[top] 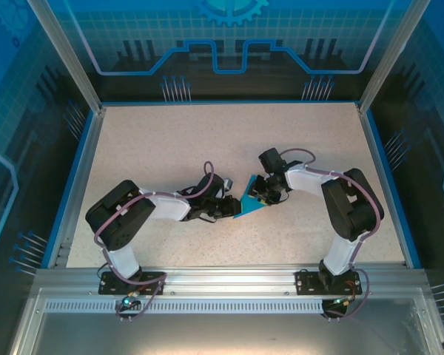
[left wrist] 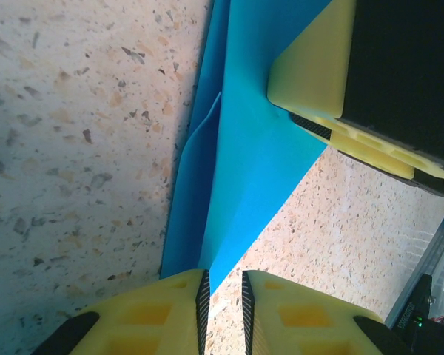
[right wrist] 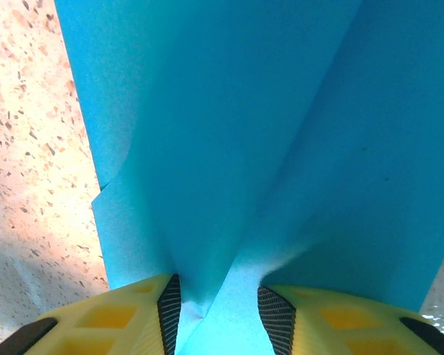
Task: Fold a paper plane with a square sheet of paper (pick it up from the middle)
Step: Fourth fold the wing at the center of the table.
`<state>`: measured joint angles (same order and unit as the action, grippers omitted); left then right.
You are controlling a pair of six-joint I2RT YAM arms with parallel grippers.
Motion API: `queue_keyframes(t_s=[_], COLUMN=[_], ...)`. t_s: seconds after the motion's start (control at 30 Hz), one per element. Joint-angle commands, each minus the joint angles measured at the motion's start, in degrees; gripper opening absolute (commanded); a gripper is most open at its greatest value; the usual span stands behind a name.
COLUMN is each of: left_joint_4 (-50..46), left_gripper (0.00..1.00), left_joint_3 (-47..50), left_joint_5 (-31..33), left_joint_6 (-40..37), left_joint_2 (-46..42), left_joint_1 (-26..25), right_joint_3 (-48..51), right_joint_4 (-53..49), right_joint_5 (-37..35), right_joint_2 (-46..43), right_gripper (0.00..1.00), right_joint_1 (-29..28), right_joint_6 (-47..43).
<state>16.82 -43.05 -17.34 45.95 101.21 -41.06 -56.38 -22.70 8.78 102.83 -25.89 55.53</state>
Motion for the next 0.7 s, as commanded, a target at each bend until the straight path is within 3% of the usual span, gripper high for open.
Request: queue_keyframes(t_s=[0.0,0.67], left_joint_4=[-0.97,6.47], left_gripper=[0.24,0.25], left_joint_3=[-1.4,-3.74], left_joint_5=[0.73,-2.6], left_joint_6=[-1.4,0.82], left_joint_2=[-1.3,0.75], left_joint_1=[-0.17,-0.28], right_joint_3=[4.02,3.91], right_joint_4=[-6.58,-6.41], right_joint_5=[-10.62,-10.49], right_joint_2=[7.65,8.29], right_gripper=[0.4,0.37], right_joint_1=[0.45,0.49], right_joint_6=[0.34,0.9])
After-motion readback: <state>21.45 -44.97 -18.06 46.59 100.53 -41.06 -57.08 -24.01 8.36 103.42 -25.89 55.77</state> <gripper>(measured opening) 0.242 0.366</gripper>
